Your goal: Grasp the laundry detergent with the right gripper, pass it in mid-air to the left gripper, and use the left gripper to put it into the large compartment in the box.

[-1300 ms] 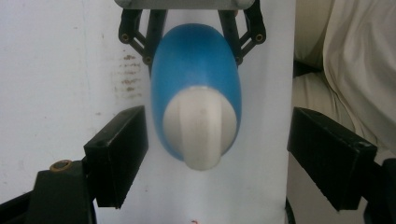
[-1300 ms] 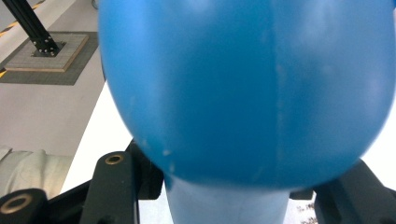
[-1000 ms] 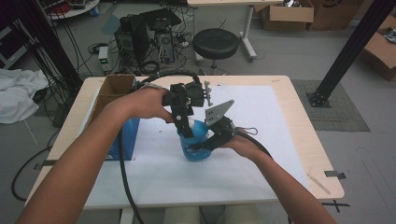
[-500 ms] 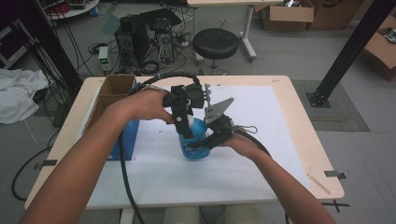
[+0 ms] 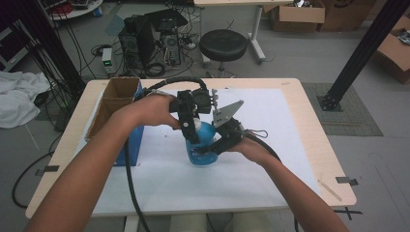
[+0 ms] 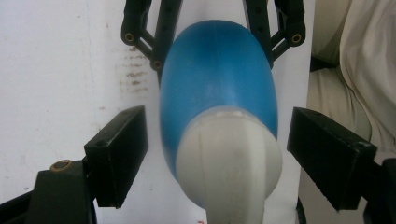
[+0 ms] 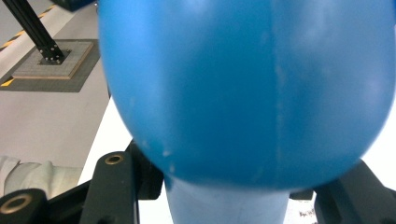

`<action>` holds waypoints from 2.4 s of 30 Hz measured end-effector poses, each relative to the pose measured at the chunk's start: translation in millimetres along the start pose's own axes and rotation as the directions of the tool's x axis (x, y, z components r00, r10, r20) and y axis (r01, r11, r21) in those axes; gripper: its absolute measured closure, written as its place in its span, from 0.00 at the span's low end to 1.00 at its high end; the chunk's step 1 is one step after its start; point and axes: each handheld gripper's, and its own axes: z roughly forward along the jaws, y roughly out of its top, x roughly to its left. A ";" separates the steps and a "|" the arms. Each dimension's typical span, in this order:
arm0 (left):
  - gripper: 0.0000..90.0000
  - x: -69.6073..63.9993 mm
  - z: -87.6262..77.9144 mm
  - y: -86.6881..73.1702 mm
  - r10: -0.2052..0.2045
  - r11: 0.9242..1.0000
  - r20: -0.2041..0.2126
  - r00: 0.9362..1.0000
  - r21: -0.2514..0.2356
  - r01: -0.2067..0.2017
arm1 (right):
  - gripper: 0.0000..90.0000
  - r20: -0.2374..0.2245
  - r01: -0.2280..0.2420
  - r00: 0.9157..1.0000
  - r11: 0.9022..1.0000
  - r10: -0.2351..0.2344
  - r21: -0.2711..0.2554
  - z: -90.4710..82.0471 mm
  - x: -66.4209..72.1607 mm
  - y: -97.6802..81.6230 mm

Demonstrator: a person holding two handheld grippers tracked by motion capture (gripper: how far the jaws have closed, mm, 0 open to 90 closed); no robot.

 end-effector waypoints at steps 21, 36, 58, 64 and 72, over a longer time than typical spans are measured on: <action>0.25 2.5 9.2 0.0 0.009 1.000 0.007 1.000 -0.008 -0.009 | 0.49 0.004 -0.004 1.000 1.000 0.004 -0.013 -5.6 -0.1 2.6; 0.30 3.6 10.3 0.6 0.023 1.000 0.009 1.000 -0.012 -0.023 | 0.49 0.001 -0.007 1.000 1.000 0.007 -0.016 -5.4 -0.6 2.8; 0.37 3.1 10.2 1.4 0.038 0.999 0.008 0.999 -0.015 -0.038 | 0.49 -0.001 -0.010 1.000 1.000 0.010 -0.016 -6.2 -0.6 2.3; 0.38 3.5 10.7 1.5 0.041 0.999 0.009 0.999 -0.013 -0.040 | 0.49 0.002 -0.012 1.000 1.000 0.012 -0.021 -6.3 -1.0 2.0; 0.41 3.4 10.7 1.1 0.044 0.999 0.005 0.999 -0.010 -0.044 | 0.49 -0.002 -0.010 1.000 1.000 0.010 -0.023 -6.2 -0.5 2.4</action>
